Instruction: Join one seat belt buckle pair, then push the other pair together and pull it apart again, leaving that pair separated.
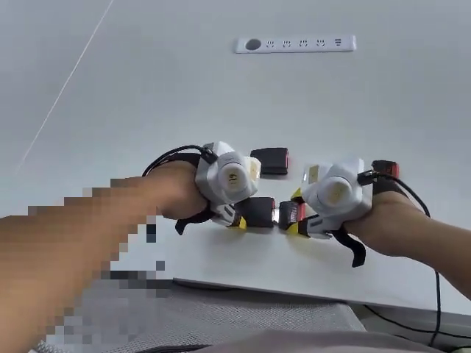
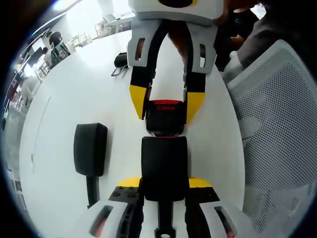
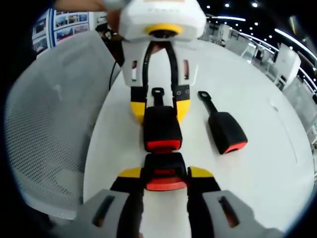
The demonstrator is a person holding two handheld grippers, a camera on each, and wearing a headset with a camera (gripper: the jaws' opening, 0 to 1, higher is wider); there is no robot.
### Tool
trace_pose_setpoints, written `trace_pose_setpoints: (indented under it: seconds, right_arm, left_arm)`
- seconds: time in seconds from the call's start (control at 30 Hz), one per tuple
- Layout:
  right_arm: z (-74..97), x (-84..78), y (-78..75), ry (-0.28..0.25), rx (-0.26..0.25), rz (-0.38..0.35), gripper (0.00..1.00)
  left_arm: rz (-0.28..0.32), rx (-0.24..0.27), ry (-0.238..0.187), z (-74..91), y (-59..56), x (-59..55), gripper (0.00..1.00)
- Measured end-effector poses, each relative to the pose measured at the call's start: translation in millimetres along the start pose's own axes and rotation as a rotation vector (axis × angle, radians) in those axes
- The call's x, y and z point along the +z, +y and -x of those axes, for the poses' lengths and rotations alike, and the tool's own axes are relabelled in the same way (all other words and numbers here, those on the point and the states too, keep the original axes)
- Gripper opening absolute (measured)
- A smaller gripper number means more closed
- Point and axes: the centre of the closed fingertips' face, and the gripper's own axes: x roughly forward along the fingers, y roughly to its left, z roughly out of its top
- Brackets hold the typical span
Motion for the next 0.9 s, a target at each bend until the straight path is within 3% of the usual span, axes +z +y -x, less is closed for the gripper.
trace_pose_setpoints:
  seconds: [0.27, 0.9]
  right_arm:
    - [3.1, -3.4, 1.4, 0.001, 0.007, 0.028, 0.32]
    - [4.4, -5.2, 1.5, -0.002, 0.018, 0.008, 0.32]
  left_arm:
    - [0.0, -0.007, -0.012, 0.5, 0.9, -0.5, 0.32]
    - [0.012, -0.009, -0.021, 1.2, 0.5, -0.4, 0.32]
